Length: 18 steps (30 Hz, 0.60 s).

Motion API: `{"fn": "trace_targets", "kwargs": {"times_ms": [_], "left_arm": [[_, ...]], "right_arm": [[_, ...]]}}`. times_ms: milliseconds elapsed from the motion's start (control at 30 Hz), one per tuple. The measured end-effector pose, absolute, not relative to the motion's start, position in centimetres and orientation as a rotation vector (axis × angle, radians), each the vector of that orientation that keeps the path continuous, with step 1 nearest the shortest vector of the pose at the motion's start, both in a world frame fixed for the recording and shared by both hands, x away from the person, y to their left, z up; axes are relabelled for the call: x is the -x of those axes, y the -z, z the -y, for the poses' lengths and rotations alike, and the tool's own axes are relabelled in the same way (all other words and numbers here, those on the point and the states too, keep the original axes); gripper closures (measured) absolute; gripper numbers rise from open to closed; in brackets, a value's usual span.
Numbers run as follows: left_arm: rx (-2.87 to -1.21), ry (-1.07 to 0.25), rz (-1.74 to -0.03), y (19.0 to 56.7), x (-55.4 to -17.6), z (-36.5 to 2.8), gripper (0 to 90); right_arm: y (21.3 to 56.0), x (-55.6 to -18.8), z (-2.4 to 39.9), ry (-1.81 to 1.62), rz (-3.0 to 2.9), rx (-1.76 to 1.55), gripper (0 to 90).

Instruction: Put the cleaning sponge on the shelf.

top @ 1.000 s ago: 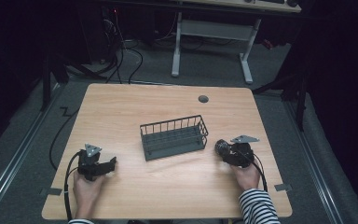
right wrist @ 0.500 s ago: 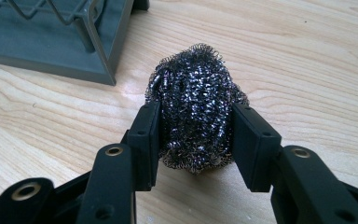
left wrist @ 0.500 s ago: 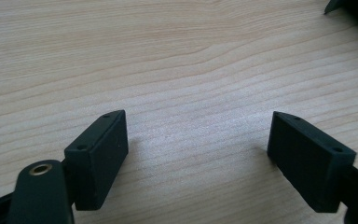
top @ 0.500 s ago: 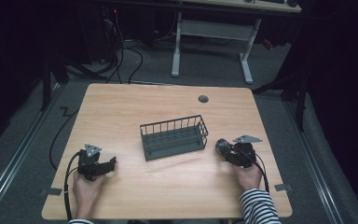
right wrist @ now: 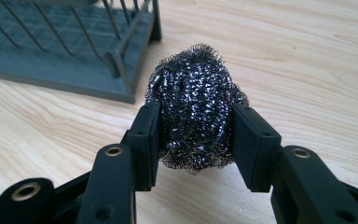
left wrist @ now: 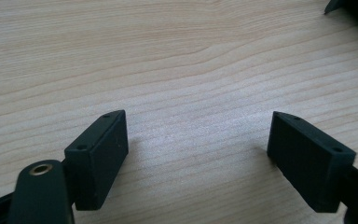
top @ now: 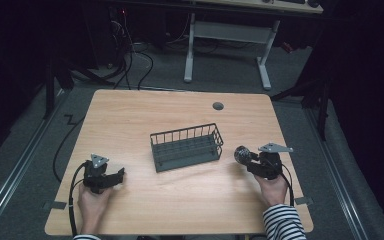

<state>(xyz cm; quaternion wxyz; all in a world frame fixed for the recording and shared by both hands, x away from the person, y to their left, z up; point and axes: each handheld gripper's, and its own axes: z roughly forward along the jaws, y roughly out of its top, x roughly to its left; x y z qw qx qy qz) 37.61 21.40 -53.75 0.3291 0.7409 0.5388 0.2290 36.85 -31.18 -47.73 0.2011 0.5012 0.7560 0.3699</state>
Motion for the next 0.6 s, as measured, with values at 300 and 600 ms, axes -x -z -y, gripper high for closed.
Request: {"fn": "trace_targets", "kwargs": {"times_ms": [300,600], "left_arm": [[-1.937,-0.599,-1.411,53.8,-37.6,-21.4,21.0],[-1.936,-0.599,-1.409,53.8,-37.6,-21.4,21.5]], "right_arm": [[44.6,-36.4,30.9,-1.137,-2.117,-1.347,56.0],[41.5,-36.7,29.2,-1.155,-2.148,-1.23,55.9]]}}
